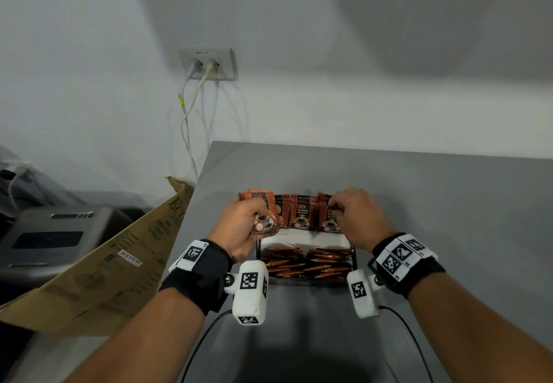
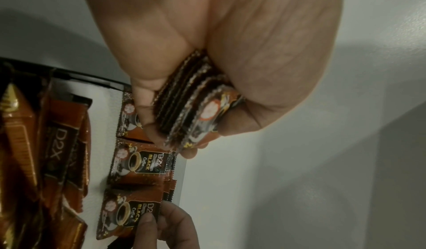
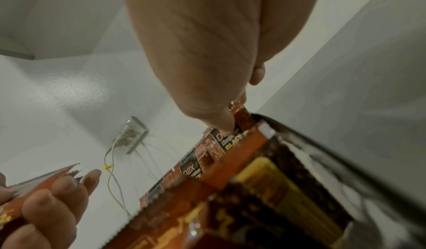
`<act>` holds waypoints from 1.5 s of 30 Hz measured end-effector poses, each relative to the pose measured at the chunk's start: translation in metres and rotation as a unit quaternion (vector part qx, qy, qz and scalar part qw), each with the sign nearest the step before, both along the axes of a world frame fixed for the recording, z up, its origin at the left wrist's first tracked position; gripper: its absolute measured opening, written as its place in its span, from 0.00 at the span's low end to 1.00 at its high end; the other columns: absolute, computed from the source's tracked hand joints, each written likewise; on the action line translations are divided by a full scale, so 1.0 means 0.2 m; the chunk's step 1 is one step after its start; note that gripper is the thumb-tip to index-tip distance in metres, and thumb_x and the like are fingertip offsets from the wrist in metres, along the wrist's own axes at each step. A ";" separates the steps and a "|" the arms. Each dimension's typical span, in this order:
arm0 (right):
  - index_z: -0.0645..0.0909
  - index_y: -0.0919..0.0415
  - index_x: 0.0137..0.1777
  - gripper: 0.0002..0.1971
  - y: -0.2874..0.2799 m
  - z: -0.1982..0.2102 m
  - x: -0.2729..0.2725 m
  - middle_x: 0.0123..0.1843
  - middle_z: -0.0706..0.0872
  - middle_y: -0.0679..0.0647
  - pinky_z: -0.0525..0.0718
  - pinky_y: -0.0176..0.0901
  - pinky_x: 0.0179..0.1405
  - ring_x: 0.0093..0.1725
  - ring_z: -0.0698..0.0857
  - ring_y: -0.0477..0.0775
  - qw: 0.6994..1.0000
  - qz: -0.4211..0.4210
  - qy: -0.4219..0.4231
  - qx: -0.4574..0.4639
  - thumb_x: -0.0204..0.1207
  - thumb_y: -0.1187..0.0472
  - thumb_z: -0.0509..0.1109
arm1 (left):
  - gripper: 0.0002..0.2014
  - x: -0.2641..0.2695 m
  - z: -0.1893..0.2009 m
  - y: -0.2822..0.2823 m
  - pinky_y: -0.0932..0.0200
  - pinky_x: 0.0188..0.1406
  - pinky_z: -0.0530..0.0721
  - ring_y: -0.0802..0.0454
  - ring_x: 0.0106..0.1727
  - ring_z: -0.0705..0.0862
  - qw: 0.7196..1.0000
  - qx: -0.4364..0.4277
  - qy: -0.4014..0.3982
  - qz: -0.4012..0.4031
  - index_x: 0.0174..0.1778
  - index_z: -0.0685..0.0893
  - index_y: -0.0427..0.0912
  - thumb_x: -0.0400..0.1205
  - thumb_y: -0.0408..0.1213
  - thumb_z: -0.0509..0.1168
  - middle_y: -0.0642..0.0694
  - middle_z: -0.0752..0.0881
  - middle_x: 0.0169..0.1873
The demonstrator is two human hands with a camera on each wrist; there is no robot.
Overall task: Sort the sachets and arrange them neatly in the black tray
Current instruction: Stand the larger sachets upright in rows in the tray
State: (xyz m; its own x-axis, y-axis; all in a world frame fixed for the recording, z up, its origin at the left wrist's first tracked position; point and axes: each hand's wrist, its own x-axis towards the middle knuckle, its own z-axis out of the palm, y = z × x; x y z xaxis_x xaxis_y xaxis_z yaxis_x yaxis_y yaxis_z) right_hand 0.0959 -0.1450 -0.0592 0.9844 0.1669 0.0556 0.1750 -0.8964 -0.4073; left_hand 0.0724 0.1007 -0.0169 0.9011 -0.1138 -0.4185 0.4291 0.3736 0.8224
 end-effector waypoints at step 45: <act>0.90 0.55 0.52 0.09 0.22 0.08 0.10 0.49 0.90 0.54 0.90 0.52 0.48 0.44 0.88 0.52 0.995 0.044 0.086 -0.032 0.81 0.66 0.68 | 0.13 0.01 -0.03 0.06 0.56 0.30 0.81 0.44 0.29 0.84 0.996 0.087 -0.004 0.030 0.49 0.85 0.29 0.73 0.17 0.59 0.36 0.83 0.32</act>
State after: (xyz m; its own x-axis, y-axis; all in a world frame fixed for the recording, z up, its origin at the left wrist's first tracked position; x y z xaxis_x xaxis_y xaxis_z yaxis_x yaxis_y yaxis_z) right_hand 0.1152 -0.1008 -0.0437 0.9599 0.2504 -0.1260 0.1864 -0.9058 -0.3805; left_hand 0.0745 0.1120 -0.0231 0.9079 0.0143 -0.4190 0.4025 0.2503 0.8806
